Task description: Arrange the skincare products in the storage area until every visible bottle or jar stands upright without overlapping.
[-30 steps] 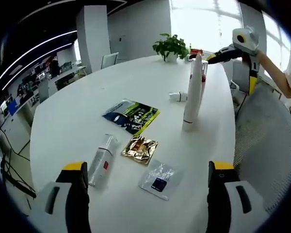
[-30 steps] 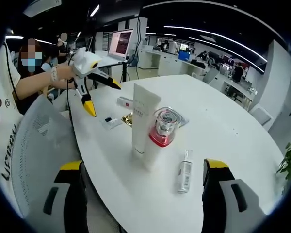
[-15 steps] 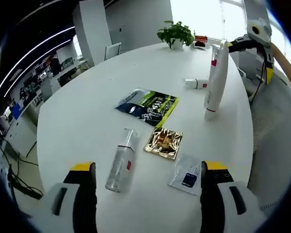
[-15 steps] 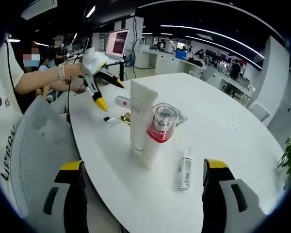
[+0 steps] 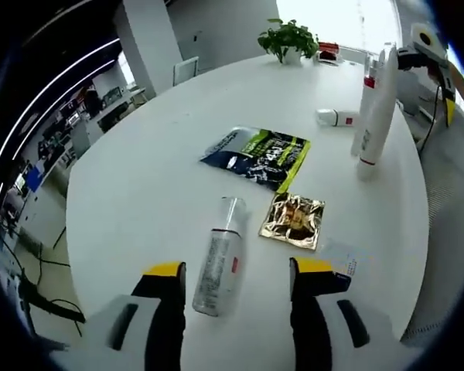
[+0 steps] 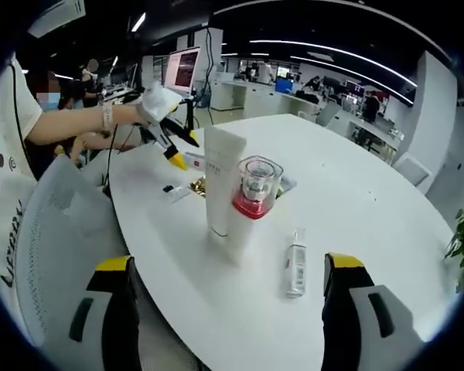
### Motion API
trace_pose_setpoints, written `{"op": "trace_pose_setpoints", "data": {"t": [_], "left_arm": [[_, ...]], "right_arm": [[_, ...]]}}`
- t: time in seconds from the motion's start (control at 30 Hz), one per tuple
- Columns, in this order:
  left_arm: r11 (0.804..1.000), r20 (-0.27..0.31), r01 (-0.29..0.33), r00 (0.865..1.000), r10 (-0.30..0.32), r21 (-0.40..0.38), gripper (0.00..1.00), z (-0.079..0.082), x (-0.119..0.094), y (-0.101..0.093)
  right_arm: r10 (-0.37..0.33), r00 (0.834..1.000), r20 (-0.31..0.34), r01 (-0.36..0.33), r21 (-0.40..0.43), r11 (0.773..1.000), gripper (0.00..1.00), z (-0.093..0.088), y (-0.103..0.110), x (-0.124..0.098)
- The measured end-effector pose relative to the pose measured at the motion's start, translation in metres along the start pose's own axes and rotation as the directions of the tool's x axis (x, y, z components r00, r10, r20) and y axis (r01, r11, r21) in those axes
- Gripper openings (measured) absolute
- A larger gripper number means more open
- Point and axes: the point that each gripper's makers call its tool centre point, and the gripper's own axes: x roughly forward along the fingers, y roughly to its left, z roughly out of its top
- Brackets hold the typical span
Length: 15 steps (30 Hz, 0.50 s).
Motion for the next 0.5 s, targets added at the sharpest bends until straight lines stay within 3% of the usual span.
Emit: {"op": "trace_pose_setpoints", "data": {"t": [0.13, 0.3, 0.5], "left_arm": [[0.999, 0.0, 0.004, 1.0, -0.004, -0.042, 0.42, 0.001, 0.008, 0.004], [0.999, -0.043, 0.04, 0.998, -0.042, -0.037, 0.39, -0.007, 0.016, 0.005], [0.997, -0.055, 0.061, 0.996, -0.064, -0.053, 0.36, -0.007, 0.025, 0.008]], "right_arm": [[-0.01, 1.0, 0.0, 0.01, 0.019, 1.0, 1.0, -0.002, -0.003, 0.001], [-0.011, 1.0, -0.012, 0.011, 0.02, 1.0, 1.0, -0.004, -0.003, 0.001], [-0.006, 1.0, -0.014, 0.006, 0.026, 1.0, 1.0, -0.004, -0.001, 0.002]]}}
